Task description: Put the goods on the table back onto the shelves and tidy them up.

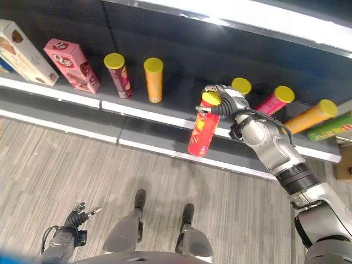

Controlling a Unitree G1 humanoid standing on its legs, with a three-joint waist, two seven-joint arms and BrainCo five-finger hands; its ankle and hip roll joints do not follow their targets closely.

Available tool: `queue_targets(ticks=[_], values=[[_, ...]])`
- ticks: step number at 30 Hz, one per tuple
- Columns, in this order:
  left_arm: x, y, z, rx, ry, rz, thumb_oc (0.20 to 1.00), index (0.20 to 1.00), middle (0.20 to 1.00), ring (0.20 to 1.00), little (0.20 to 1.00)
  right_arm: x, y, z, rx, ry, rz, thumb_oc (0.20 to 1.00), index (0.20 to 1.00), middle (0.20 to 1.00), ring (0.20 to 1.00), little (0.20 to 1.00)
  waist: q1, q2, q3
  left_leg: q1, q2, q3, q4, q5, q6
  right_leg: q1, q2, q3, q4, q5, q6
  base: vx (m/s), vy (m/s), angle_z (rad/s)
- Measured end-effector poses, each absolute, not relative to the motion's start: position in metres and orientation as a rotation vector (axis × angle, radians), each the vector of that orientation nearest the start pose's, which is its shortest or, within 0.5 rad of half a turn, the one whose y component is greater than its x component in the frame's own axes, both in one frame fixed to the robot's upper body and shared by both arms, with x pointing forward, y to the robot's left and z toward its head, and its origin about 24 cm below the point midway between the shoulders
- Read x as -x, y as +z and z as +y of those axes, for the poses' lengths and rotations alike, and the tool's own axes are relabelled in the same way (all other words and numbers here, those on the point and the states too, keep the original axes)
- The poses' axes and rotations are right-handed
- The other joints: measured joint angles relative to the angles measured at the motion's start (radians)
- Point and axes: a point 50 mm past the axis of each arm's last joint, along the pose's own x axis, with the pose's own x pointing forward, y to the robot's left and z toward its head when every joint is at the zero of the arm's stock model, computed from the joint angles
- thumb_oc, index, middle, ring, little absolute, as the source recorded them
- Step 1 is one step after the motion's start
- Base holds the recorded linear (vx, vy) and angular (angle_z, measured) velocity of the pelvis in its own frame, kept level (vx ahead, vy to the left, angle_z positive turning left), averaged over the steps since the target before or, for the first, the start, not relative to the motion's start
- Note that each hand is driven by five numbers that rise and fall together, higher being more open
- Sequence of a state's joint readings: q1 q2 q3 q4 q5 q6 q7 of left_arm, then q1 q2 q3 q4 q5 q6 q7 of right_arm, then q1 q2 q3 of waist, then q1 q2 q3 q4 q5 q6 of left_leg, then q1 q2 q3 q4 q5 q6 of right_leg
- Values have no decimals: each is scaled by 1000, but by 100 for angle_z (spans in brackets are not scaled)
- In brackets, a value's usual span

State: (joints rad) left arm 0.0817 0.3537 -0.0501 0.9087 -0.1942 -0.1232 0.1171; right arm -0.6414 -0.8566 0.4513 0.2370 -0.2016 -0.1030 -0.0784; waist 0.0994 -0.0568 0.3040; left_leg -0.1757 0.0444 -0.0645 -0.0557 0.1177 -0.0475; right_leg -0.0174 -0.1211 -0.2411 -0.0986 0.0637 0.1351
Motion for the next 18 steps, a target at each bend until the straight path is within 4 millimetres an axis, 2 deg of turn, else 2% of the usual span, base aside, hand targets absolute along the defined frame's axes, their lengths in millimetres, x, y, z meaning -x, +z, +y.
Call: queue_targets(ticks=[2, 4, 6, 8, 11, 15, 18], values=[[-132, -118, 278, -233, 311, 836, 1000, 1000, 1000, 1000, 1000, -345, 190, -214, 1181, 112, -387, 200, 200, 200, 200, 200, -1, 7, 3, -7, -1, -29, -13, 10, -2, 6, 0, -29, 0, -9, -1, 48, -70, 53], [-130, -119, 278, -233, 314, 841, 1000, 1000, 1000, 1000, 1000, -348, 197, -215, 1196, 83, -408, 200, 200, 200, 200, 200, 31, 11, 8, -16, -3, -37, -14, 12, -3, 2, 1, -33, 0, -14, 1, 55, -82, 21], [-132, -119, 275, -237, 300, 837, 1000, 1000, 1000, 1000, 1000, -354, 201, -226, 1207, 21, -383, 200, 200, 200, 200, 200, 42, 16, 10, -23, -13, -62, -15, 14, -4, 8, -2, -56, -2, -23, 3, 36, -44, 29], [-128, -121, 275, -238, 301, 852, 1000, 1000, 1000, 1000, 1000, -356, 206, -227, 1210, -9, -392, 200, 200, 200, 200, 200, 58, 20, 12, -33, -16, -76, -17, 16, -6, 7, -3, -70, 0, -27, 7, 72, -75, 24], [-131, -119, 269, -202, 304, 825, 1000, 1000, 1000, 1000, 1000, -365, 212, -255, 1283, -167, -330, 200, 200, 200, 200, 200, 75, 28, 17, -51, -20, -102, -33, 27, -8, -4, -6, -94, -2, -32, 10, 30, -18, 30], [-140, -116, 258, -214, 263, 784, 1000, 1000, 1000, 1000, 1000, -362, 223, -266, 1351, -333, -401, 200, 200, 200, 200, 200, 82, 60, 44, -93, -31, -125, -33, 40, -5, -33, -10, -116, -1, -33, 11, 11, -1, 19], [-149, -113, 253, -220, 244, 759, 1000, 1000, 1000, 1000, 1000, -359, 219, -273, 1418, -424, -414, 200, 200, 200, 200, 200, 92, 81, 64, -101, -35, -134, -33, 42, -3, -36, -11, -124, 0, -33, 11, 1, 1, 8]])
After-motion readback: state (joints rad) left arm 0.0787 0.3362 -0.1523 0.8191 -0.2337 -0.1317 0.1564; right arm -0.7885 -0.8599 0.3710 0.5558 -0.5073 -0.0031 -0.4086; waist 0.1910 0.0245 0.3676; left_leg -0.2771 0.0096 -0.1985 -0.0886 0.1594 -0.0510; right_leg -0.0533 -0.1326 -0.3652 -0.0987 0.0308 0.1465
